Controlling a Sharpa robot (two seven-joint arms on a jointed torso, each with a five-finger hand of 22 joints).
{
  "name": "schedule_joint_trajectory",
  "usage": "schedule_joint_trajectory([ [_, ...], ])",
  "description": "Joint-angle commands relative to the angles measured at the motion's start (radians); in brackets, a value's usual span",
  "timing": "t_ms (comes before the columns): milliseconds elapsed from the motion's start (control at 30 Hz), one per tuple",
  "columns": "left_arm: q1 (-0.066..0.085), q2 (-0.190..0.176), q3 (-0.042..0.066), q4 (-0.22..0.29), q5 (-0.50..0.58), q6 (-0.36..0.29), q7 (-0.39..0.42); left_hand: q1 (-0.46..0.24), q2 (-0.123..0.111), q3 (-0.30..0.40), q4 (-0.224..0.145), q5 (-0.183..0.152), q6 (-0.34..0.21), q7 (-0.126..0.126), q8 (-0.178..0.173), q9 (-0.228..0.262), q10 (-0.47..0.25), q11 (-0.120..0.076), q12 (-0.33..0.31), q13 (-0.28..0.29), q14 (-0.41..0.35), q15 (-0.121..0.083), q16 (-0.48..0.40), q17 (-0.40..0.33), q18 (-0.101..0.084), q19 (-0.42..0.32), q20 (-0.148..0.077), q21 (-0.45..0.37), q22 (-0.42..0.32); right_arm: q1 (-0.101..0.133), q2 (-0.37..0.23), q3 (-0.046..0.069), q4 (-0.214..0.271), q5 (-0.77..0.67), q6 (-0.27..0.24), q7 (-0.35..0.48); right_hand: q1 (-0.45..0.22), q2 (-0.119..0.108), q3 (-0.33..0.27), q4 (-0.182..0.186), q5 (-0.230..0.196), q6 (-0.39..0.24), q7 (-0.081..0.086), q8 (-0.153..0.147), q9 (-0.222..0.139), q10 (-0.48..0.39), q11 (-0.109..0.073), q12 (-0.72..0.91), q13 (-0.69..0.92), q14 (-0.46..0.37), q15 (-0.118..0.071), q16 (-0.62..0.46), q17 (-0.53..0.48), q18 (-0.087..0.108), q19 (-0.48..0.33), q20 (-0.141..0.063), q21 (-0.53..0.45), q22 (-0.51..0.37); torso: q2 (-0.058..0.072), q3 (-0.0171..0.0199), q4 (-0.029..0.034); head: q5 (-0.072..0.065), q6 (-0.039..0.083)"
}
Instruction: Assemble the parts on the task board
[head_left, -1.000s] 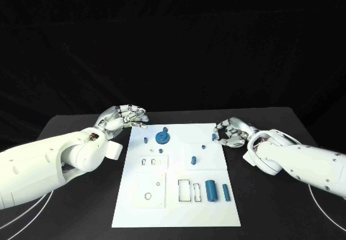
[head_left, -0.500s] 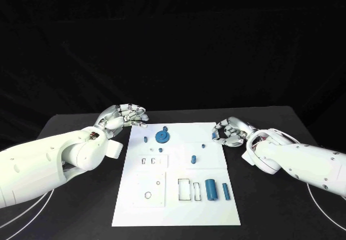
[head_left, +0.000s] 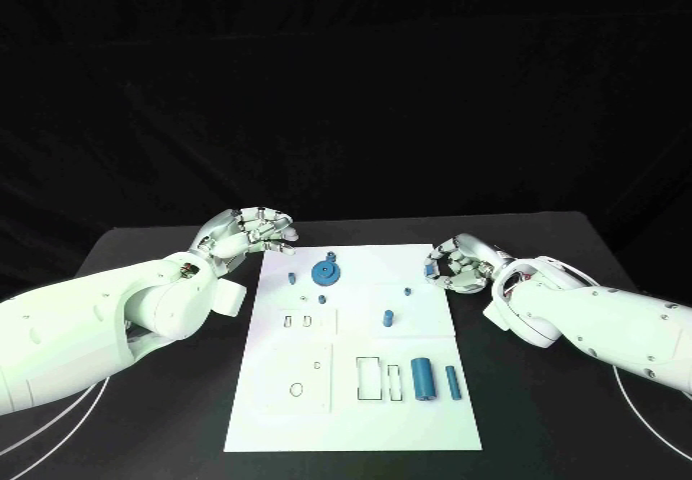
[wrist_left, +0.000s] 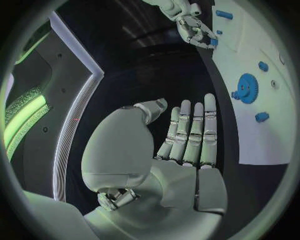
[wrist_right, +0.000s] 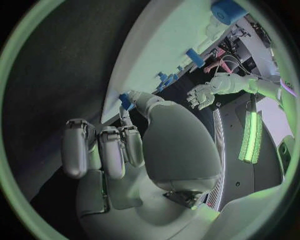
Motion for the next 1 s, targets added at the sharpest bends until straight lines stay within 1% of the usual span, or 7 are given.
schedule_joint_trajectory([
  [33, 0.000, 0.001, 0.001, 0.001, 0.004, 0.016, 0.005, -0.004, 0.005, 0.002, 0.003, 0.000, 0.000, 0.048, -0.004, -0.001, 0.003, 0.003, -0.004, -0.001, 0.001, 0.007, -0.005, 0.001, 0.004, -0.008, 0.001, -0.007, -0.001, -0.001, 0.001, 0.000, -0.001, -0.017, 0.019, -0.006, -0.001, 0.013, 0.001, -0.004, -0.002, 0.009, 0.001, 0.006, 0.002, 0.020, -0.006, 0.006, 0.148, 0.088, -0.006, 0.002, 0.193, -0.010, 0.005, -0.003, 0.006, 0.104, 0.001, 0.0005, -0.0004, 0.001, -0.001],
  [233, 0.000, 0.001, 0.001, 0.001, 0.004, 0.016, 0.005, -0.004, 0.005, 0.002, 0.003, 0.000, 0.000, 0.048, -0.004, -0.001, 0.003, 0.003, -0.004, -0.001, 0.001, 0.007, -0.005, 0.001, 0.004, -0.008, 0.001, -0.007, -0.001, -0.001, 0.002, 0.000, -0.002, -0.021, 0.007, -0.016, -0.003, 0.019, 0.002, -0.004, -0.002, 0.015, -0.002, 0.009, 0.004, 0.021, -0.009, 0.008, 0.150, 0.088, -0.008, 0.003, 0.194, -0.010, 0.007, -0.005, 0.008, 0.107, 0.000, 0.0006, -0.0003, 0.000, -0.001],
  [333, 0.000, 0.002, 0.001, 0.001, 0.004, 0.016, 0.005, -0.004, 0.005, 0.002, 0.003, 0.000, 0.000, 0.048, -0.004, -0.001, 0.003, 0.003, -0.004, -0.001, 0.001, 0.007, -0.005, 0.001, 0.004, -0.008, 0.001, -0.007, -0.001, -0.001, 0.003, 0.000, -0.002, -0.023, -0.006, -0.021, -0.005, 0.032, 0.007, -0.005, -0.002, 0.031, -0.008, 0.018, 0.009, 0.024, -0.014, 0.010, 0.153, 0.088, -0.013, 0.003, 0.195, -0.011, 0.010, -0.009, 0.011, 0.110, 0.001, 0.0006, -0.0003, -0.001, -0.002],
  [467, 0.000, 0.002, 0.001, 0.001, 0.004, 0.017, 0.005, -0.004, 0.005, 0.002, 0.003, 0.000, 0.000, 0.048, -0.004, -0.001, 0.003, 0.003, -0.004, -0.001, 0.001, 0.007, -0.005, 0.001, 0.004, -0.008, 0.001, -0.007, -0.001, -0.001, 0.005, 0.000, 0.001, -0.023, -0.035, -0.027, -0.010, 0.043, 0.007, -0.004, -0.002, 0.044, -0.014, 0.026, 0.015, 0.029, -0.019, 0.014, 0.158, 0.089, -0.017, 0.004, 0.197, -0.012, 0.013, -0.013, 0.014, 0.114, 0.000, 0.0008, 0.0003, -0.002, -0.001],
  [700, 0.000, 0.002, 0.001, 0.000, 0.004, 0.017, 0.005, -0.004, 0.005, 0.002, 0.003, 0.000, 0.000, 0.048, -0.004, -0.001, 0.003, 0.003, -0.004, -0.001, 0.001, 0.007, -0.005, 0.001, 0.004, -0.008, 0.001, -0.007, -0.001, -0.001, 0.004, 0.000, 0.009, -0.024, -0.080, -0.032, -0.015, 0.054, 0.009, -0.004, -0.002, 0.055, -0.021, 0.035, 0.021, 0.034, -0.025, 0.019, 0.164, 0.090, -0.022, 0.005, 0.200, -0.014, 0.018, -0.018, 0.020, 0.120, 0.000, 0.0005, 0.0003, -0.001, -0.001],
  [900, 0.000, 0.002, 0.001, -0.001, 0.004, 0.017, 0.005, -0.004, 0.005, 0.002, 0.003, 0.000, 0.000, 0.048, -0.004, -0.001, 0.003, 0.003, -0.004, -0.001, 0.001, 0.007, -0.005, 0.001, 0.004, -0.008, 0.001, -0.007, -0.001, 0.000, 0.001, 0.000, 0.025, -0.023, -0.115, -0.040, -0.019, 0.057, 0.007, -0.004, -0.003, 0.059, -0.023, 0.039, 0.023, 0.036, -0.028, 0.020, 0.166, 0.090, -0.025, 0.005, 0.200, -0.014, 0.019, -0.020, 0.020, 0.121, 0.000, 0.0000, 0.0000, 0.000, 0.000],
  [1000, 0.000, 0.002, 0.001, -0.001, 0.004, 0.016, 0.005, -0.004, 0.005, 0.002, 0.003, 0.000, 0.000, 0.048, -0.004, -0.001, 0.003, 0.003, -0.004, -0.001, 0.001, 0.007, -0.005, 0.001, 0.004, -0.008, 0.001, -0.007, -0.001, 0.004, -0.003, 0.001, 0.041, -0.018, -0.127, -0.046, -0.022, 0.058, 0.006, -0.002, -0.003, 0.060, -0.024, 0.040, 0.024, 0.036, -0.028, 0.020, 0.166, 0.090, -0.026, 0.005, 0.201, -0.015, 0.020, -0.021, 0.022, 0.122, -0.001, -0.0002, -0.0002, 0.001, -0.001],
])
